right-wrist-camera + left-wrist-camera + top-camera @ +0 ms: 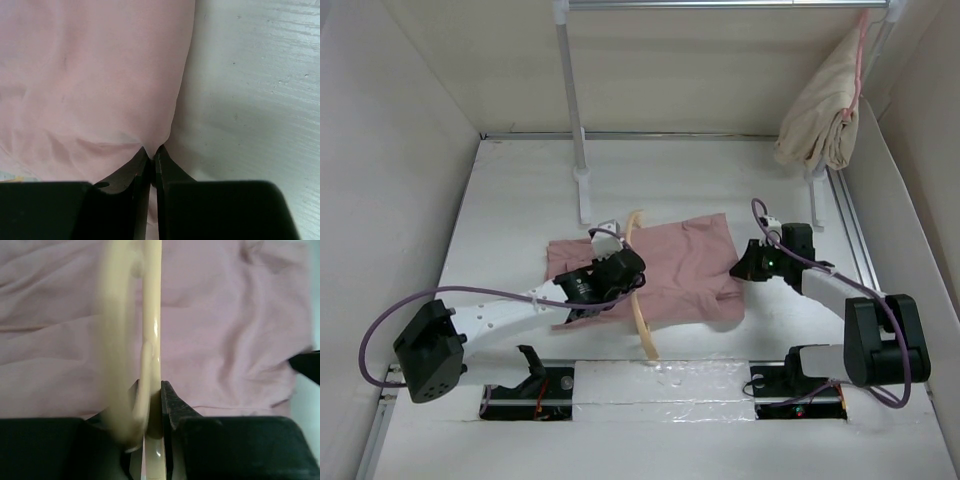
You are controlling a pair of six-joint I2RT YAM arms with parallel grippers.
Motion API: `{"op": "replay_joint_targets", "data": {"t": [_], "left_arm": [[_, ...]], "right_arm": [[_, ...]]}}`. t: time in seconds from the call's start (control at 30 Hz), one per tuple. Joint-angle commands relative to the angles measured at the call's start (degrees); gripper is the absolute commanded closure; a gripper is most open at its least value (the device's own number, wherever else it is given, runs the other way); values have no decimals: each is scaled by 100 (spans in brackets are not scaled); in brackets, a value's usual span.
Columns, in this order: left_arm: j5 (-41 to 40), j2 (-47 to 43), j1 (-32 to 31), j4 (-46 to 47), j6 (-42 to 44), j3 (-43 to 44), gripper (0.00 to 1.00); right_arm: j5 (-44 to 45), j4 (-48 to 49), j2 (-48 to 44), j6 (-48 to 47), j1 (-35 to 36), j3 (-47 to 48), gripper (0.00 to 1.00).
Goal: Place the trousers on the hanger
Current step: Place the trousers on the hanger, then place the hanger at the clothesline.
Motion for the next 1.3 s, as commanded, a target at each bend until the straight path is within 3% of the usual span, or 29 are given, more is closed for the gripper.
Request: {"op": "replay_joint_targets", "data": {"t": [0.0, 0.03, 0.07, 0.1, 0.2, 0.33, 0.37, 0.47, 0.6, 0.73, 0.87, 1.03, 1.13, 1.27], "left_arm": [[-543, -29, -189, -322, 348, 1022, 100], [-422, 93, -190, -559, 558, 1705, 100], [-421, 95, -190, -562, 561, 1712, 100], [-351, 155, -190, -553, 761, 2199, 100], [-315, 235, -190, -544, 956, 2431, 100], [-306, 323, -268, -588, 1193, 3038, 100], [-315, 349, -269, -571, 1272, 3178, 100], [-227, 638, -330, -675, 1667, 4047, 100], [-131, 1419, -330, -1097, 2089, 5427, 100], [62, 1922, -330, -1466, 2204, 6650, 100], [141, 2081, -330, -1344, 2187, 6730, 100], [344, 2002, -330, -1151, 2090, 6537, 100], [431, 1940, -330, -1080, 2125, 6484, 100], [493, 1853, -330, -1036, 2107, 6361, 100]], "right_arm": [[-69, 91, -58, -234, -54, 198, 85], [-139, -301, -249, -356, -2, 381, 51], [-140, -470, -251, -358, -2, 383, 51], [-114, -872, -521, -567, 59, 731, 41], [-104, -1568, -1040, -682, 113, 1067, 33], [-437, -2150, -1937, -395, 314, 1840, 33], [-752, -2011, -2226, -201, 393, 1894, 39], [-1001, -1258, -2658, 1037, 832, 2017, 41], [-484, -780, -3116, 2058, 1438, 2491, 30], [0, -578, -3029, 2717, 2211, 2782, 25], [841, -111, -2853, 3052, 3107, 2835, 19], [1433, 458, -2546, 3149, 3435, 2661, 18], [1495, 697, -2291, 3228, 3583, 2598, 23], [1881, 863, -2124, 3307, 3813, 2449, 42]]}}
